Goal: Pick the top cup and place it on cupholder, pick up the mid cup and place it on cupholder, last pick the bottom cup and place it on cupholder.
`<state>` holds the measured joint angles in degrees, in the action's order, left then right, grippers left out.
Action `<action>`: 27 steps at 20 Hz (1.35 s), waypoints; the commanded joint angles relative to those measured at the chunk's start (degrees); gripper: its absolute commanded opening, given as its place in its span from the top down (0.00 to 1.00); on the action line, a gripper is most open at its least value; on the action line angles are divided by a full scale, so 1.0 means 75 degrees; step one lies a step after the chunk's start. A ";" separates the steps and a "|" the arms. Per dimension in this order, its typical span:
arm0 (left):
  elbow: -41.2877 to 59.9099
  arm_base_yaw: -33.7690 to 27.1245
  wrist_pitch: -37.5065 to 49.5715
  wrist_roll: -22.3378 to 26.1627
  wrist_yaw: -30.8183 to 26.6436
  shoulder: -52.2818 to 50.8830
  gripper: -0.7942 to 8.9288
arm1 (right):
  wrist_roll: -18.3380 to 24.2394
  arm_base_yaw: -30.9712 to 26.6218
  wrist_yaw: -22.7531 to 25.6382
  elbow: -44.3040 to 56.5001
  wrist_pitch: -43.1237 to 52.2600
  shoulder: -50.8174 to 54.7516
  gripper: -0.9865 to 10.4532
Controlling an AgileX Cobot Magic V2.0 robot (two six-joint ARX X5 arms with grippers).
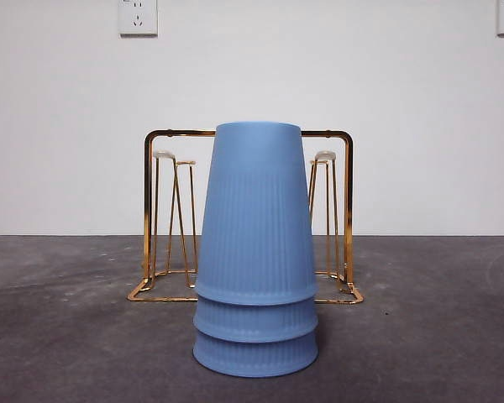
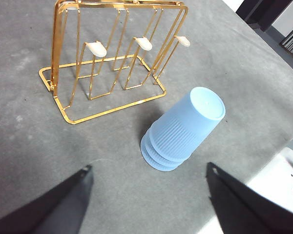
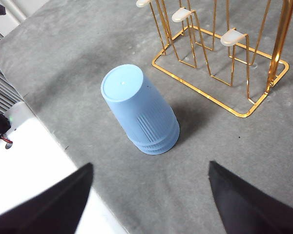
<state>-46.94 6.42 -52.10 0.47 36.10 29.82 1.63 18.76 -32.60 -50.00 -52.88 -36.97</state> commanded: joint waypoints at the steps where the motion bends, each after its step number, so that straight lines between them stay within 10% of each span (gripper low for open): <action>1: -0.0172 0.0020 0.0082 -0.0012 0.0055 0.0009 0.52 | -0.0166 0.0090 0.0000 -0.0149 0.0256 -0.0146 0.55; 8: -0.0172 0.0020 0.0085 -0.0012 0.0055 0.0009 0.52 | -0.0621 0.1116 0.0117 -0.0527 0.1335 -0.1303 0.55; 27: -0.0172 0.0020 0.0085 -0.0012 0.0055 0.0006 0.52 | -0.0216 0.4004 0.2871 -0.1938 0.2375 -0.5546 0.53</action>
<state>-46.98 6.42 -52.10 0.47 36.10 29.82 -0.62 48.12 -11.27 -63.48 -35.51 -77.78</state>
